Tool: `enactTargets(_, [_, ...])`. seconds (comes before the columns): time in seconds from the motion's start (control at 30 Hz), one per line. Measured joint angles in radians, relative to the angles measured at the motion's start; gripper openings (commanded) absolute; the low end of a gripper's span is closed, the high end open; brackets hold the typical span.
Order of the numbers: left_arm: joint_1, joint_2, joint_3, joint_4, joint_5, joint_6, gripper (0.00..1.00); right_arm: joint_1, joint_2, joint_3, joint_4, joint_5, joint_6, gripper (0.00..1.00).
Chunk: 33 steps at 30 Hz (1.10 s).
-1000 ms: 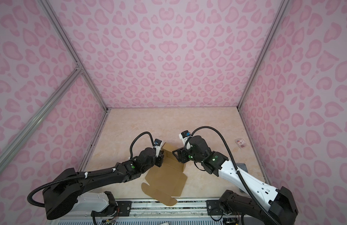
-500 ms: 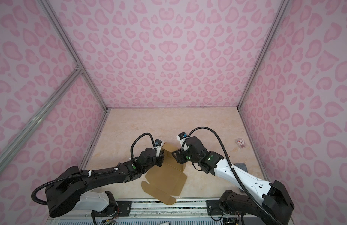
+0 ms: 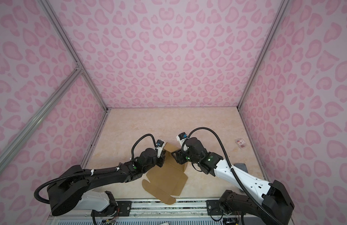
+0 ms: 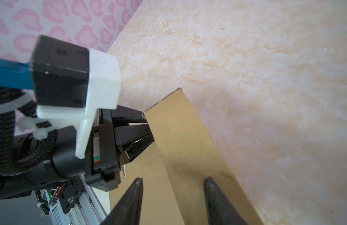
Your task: Fold the paper box
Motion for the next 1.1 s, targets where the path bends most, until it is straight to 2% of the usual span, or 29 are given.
enactTargets(0.27, [0.01,0.022,0.002,-0.001,0.053,0.017,0.14,0.003,0.001,-0.002,0.0,0.0,0.01,0.53])
enactTargets(0.73, [0.014,0.124,0.053,-0.007,0.052,0.04,0.16,0.003,0.01,-0.003,0.007,0.001,0.015,0.52])
enactTargets(0.87, [0.014,0.138,0.055,-0.007,0.052,0.042,0.13,0.003,0.007,-0.003,0.006,0.001,0.018,0.52])
enactTargets(0.93, [0.014,0.141,0.056,-0.006,0.053,0.043,0.03,0.003,0.004,-0.003,0.0,0.001,0.018,0.52])
enactTargets(1.1, [0.014,0.143,0.058,-0.004,0.063,0.048,0.03,0.003,-0.002,-0.005,-0.008,0.001,0.019,0.52])
